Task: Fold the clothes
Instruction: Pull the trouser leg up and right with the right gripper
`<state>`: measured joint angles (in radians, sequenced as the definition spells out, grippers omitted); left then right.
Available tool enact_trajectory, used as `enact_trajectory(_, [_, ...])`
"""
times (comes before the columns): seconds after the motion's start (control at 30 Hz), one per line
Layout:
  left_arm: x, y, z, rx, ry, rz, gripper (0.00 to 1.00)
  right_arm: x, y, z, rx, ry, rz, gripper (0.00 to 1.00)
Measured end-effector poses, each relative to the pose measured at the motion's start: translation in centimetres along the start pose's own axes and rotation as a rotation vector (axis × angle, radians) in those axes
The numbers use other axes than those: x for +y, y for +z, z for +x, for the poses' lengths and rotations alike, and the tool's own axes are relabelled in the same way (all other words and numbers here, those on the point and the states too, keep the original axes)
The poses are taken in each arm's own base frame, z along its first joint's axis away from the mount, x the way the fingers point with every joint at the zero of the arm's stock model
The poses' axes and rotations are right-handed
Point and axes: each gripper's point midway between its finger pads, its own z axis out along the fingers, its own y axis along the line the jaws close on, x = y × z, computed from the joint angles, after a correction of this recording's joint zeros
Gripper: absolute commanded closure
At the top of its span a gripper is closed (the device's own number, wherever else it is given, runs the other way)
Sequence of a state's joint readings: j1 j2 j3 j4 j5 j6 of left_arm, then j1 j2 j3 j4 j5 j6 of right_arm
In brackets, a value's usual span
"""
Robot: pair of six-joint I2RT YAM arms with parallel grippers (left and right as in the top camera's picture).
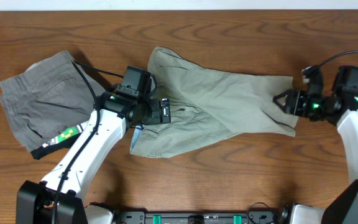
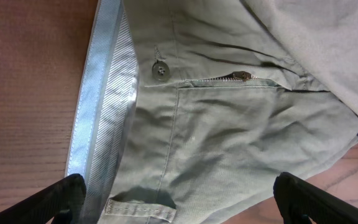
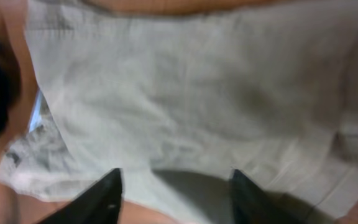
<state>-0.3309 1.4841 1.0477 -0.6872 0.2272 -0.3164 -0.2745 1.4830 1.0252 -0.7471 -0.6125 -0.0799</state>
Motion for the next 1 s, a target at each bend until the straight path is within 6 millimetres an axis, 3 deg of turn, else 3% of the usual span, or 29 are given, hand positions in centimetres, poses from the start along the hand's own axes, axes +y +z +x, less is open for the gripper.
enact_trajectory(0.1, [0.0,0.0,0.0,0.000,0.000,0.000,0.02,0.6,1.5,1.3,0.071,-0.044,0.004,0.30])
enact_trajectory(0.27, [0.0,0.0,0.0,0.001,0.000,0.002,0.02,1.3,3.8,2.9,0.164,-0.141,0.077,0.28])
enact_trajectory(0.4, [0.0,0.0,0.2,0.007,-0.001,0.000,0.02,1.5,4.8,3.0,0.182,-0.232,0.160,0.31])
enact_trajectory(0.47, [0.1,0.0,0.2,0.010,-0.002,-0.001,0.02,1.5,5.0,3.0,0.182,-0.260,0.187,0.38])
enact_trajectory(0.6, [0.1,0.0,0.3,0.012,-0.002,-0.002,0.02,1.9,5.4,2.9,0.183,-0.310,0.215,0.81])
enact_trajectory(0.7, [0.1,0.0,0.3,0.012,-0.002,-0.002,0.02,1.9,5.9,3.3,0.203,-0.321,0.226,0.98])
enact_trajectory(1.0, [0.1,0.0,0.3,0.012,-0.002,-0.002,0.02,1.5,6.7,3.8,0.232,-0.295,0.241,0.99])
